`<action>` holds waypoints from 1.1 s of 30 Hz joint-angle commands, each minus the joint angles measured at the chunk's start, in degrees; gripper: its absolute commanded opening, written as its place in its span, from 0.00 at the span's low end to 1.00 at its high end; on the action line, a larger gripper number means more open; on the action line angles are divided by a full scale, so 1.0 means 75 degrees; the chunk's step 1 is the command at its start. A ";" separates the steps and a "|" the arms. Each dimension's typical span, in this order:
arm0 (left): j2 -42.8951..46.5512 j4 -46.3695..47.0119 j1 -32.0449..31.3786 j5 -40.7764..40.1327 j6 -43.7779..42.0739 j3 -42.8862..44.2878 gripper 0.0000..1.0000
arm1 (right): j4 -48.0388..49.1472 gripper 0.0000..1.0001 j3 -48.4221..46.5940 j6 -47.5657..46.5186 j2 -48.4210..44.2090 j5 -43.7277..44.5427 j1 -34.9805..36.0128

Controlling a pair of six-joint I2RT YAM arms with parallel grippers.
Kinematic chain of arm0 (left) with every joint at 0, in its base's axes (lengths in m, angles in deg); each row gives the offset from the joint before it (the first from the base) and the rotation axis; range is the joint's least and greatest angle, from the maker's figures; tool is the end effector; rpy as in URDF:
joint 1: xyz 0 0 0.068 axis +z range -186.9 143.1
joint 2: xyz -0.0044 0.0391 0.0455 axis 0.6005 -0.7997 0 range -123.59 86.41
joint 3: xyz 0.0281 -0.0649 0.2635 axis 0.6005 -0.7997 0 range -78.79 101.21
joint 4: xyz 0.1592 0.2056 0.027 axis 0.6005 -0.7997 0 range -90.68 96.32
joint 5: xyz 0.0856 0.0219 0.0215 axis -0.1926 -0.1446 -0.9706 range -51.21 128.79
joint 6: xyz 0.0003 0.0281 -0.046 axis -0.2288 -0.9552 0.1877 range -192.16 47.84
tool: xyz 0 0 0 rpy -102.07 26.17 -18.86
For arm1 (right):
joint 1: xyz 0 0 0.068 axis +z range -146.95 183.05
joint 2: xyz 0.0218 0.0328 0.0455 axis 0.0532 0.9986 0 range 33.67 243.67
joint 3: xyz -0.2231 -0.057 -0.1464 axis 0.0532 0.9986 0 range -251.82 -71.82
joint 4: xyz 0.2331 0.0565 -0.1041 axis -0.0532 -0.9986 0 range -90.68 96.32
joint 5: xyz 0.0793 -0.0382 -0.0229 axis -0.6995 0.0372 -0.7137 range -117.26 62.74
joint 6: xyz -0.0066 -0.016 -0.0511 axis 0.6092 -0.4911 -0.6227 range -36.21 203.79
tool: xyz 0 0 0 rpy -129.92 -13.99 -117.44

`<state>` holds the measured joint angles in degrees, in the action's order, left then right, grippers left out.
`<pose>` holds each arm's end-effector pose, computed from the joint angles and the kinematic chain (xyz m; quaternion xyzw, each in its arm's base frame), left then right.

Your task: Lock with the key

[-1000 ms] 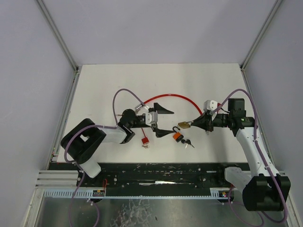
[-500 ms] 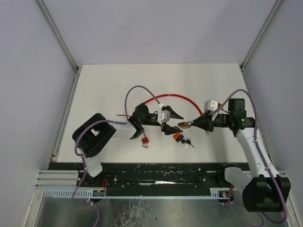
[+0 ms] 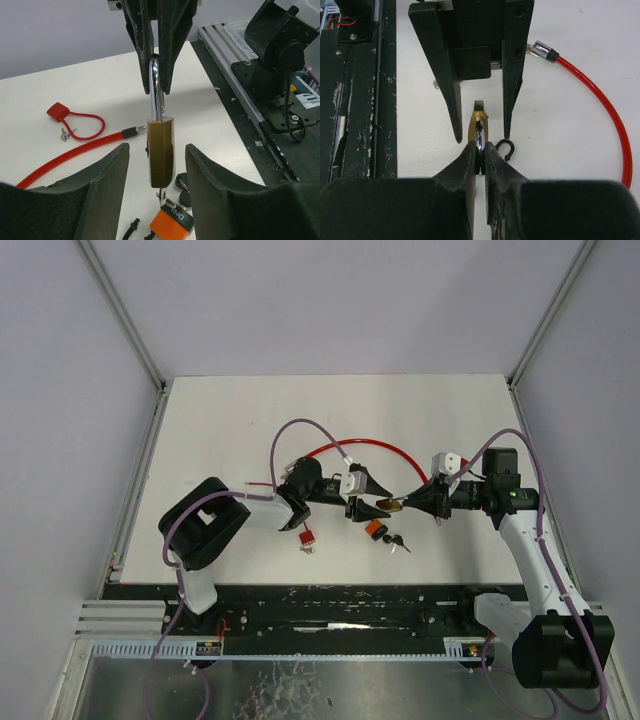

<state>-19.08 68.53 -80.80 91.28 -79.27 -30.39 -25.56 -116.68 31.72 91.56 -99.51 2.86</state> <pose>0.2466 -0.2763 0.2034 0.5552 0.4057 -0.4920 0.5340 0.1921 0.0333 0.2806 -0.5296 0.5719 0.3525 0.5178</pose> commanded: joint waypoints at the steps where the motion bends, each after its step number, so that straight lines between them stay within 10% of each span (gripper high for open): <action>1: -0.0139 0.0006 -0.0073 -0.0044 0.0021 0.0254 0.46 | 0.0227 0.00 -0.0328 -0.0003 -0.0141 -0.0621 -0.0046; 17: -0.0077 0.0223 -0.0102 -0.0061 -0.0016 0.0148 0.00 | 0.0218 0.00 -0.0311 0.0014 -0.0020 -0.0464 -0.0046; 22: 0.0095 -0.0234 -0.0036 -0.0032 -0.0393 0.0080 0.00 | 0.0247 0.03 -0.0324 0.0076 0.0049 -0.0037 -0.0051; 33: 0.0400 -0.1714 0.0141 -0.0106 -0.1052 0.0237 0.00 | 0.0192 0.47 -0.0462 0.0351 -0.0274 0.0542 -0.0129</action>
<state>-18.73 57.86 -80.43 90.34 -83.99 -29.65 -25.38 -116.98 32.66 91.91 -96.67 2.69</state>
